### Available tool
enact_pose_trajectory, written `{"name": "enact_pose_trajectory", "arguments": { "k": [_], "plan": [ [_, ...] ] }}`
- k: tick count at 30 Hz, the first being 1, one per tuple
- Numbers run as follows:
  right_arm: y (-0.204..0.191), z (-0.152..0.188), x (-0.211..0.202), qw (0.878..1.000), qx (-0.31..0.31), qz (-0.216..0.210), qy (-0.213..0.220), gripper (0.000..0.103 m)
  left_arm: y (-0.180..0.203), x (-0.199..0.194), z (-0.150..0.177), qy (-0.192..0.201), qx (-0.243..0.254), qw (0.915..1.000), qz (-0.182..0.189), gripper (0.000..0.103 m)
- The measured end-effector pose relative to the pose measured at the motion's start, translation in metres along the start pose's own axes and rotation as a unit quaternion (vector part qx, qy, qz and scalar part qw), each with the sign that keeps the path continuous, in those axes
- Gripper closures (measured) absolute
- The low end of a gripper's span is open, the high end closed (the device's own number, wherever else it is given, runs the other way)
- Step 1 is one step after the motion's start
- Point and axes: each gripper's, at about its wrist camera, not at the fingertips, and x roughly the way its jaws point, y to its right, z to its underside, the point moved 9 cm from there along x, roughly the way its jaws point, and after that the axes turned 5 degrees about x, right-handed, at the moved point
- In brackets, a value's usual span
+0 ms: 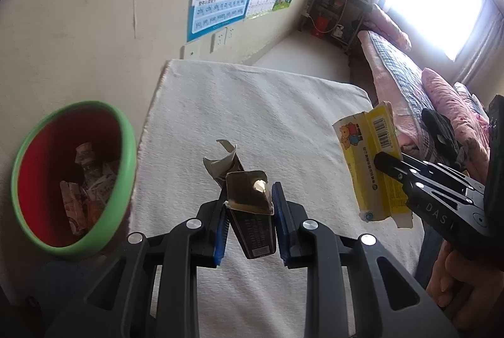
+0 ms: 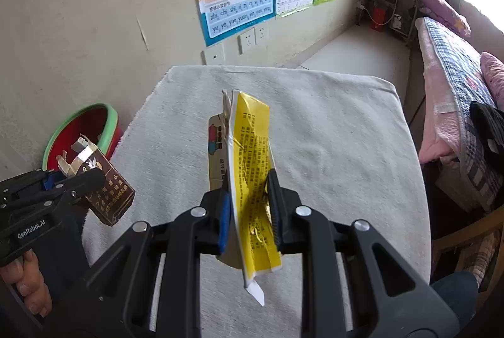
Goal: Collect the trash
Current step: 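Carry the brown packet and yellow box to the red bin and open both grippers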
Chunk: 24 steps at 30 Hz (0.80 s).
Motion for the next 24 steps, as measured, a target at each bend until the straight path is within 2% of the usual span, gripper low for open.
{"name": "enact_pose_trajectory", "arguments": {
  "k": [9, 24],
  "plan": [
    [-0.037, -0.009, 0.004, 1.0, -0.019, -0.021, 0.005, 0.082, -0.034, -0.017, -0.006, 0.014, -0.011, 0.9994, -0.029, 0.08],
    [-0.119, -0.025, 0.014, 0.995, -0.064, -0.071, 0.009, 0.082, -0.105, -0.051, -0.009, 0.038, -0.057, 0.9951, -0.072, 0.08]
  ]
}}
